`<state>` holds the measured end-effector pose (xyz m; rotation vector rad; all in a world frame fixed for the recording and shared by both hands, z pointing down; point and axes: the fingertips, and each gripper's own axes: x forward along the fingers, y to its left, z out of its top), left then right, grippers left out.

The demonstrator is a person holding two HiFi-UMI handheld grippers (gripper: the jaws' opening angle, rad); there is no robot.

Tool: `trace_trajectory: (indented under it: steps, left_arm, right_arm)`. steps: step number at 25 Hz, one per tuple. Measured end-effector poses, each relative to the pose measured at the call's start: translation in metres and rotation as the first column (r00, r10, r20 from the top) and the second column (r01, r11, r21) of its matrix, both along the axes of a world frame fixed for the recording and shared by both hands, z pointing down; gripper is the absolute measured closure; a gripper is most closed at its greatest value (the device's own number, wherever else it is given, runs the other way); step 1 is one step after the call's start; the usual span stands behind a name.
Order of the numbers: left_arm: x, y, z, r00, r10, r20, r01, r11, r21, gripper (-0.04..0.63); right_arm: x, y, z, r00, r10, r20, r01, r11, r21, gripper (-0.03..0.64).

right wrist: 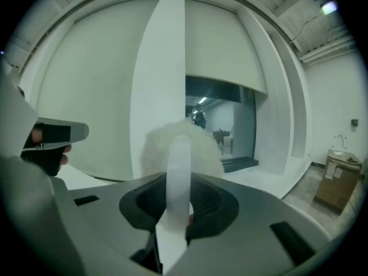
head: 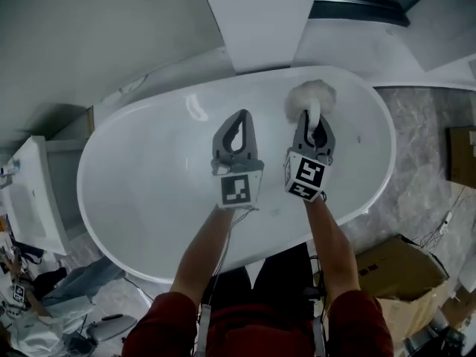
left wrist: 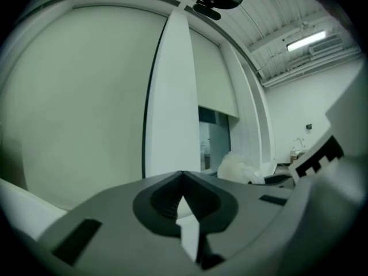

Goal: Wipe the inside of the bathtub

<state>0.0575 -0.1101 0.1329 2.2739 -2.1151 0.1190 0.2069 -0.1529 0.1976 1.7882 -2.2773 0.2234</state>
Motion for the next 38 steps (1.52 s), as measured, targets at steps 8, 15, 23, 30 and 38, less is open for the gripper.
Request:
trace_trajectory:
  steps: [8, 15, 23, 30, 38]
  left_arm:
    - [-0.072, 0.051, -0.107, 0.996, -0.080, -0.048, 0.082, 0.996, 0.041, 0.580]
    - [-0.123, 0.117, -0.172, 0.994, -0.112, 0.006, 0.111, 0.992, 0.052, 0.580]
    - [-0.147, 0.157, -0.235, 0.990, -0.137, -0.028, 0.139, 0.988, 0.073, 0.580]
    - [-0.167, 0.174, -0.272, 0.980, -0.198, 0.008, 0.196, 0.975, 0.109, 0.580]
    - [-0.176, 0.222, -0.307, 0.965, -0.260, 0.015, 0.255, 0.956, 0.145, 0.580]
  right_arm:
    - [-0.088, 0.062, -0.121, 0.992, -0.128, 0.016, 0.127, 0.991, 0.044, 0.523]
    - [-0.145, 0.115, -0.212, 0.977, -0.208, 0.051, 0.204, 0.976, 0.076, 0.523]
    - [-0.175, 0.146, -0.284, 0.959, -0.283, 0.029, 0.277, 0.951, 0.140, 0.523]
    - [-0.196, 0.159, -0.327, 0.918, -0.396, -0.038, 0.394, 0.893, 0.216, 0.523]
    - [-0.201, 0.204, -0.370, 0.879, -0.477, -0.001, 0.460, 0.847, 0.265, 0.523]
